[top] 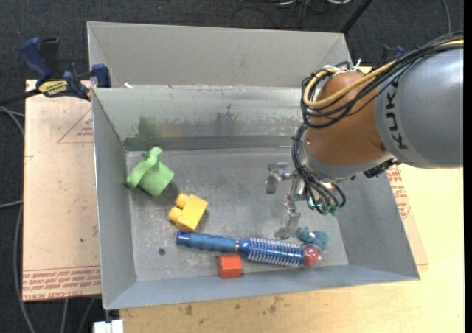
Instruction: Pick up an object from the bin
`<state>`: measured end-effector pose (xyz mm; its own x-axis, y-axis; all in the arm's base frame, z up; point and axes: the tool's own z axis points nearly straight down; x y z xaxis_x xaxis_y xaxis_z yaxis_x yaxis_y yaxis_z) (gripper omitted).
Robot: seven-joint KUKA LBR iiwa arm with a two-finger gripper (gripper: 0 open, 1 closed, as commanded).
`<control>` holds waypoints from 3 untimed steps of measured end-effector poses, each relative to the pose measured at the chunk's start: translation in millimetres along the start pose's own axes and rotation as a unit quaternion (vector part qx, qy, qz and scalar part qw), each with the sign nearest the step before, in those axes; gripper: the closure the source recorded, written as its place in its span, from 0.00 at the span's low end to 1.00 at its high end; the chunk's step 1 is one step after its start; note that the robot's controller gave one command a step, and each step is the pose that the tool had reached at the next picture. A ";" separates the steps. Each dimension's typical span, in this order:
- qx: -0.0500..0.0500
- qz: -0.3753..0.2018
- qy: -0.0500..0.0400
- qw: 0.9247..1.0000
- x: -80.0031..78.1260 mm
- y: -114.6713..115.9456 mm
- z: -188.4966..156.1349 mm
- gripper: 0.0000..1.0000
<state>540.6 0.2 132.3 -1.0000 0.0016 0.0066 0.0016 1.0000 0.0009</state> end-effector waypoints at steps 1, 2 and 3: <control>0.000 -0.055 -0.012 0.998 58.1 12.8 54.8 0.00; 0.000 -0.055 -0.005 0.998 60.9 12.2 56.2 1.00; 0.001 -0.076 -0.007 0.997 54.4 14.0 -99.5 1.00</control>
Offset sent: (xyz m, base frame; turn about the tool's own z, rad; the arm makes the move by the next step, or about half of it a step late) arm -0.0624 0.0118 -0.0556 -0.1142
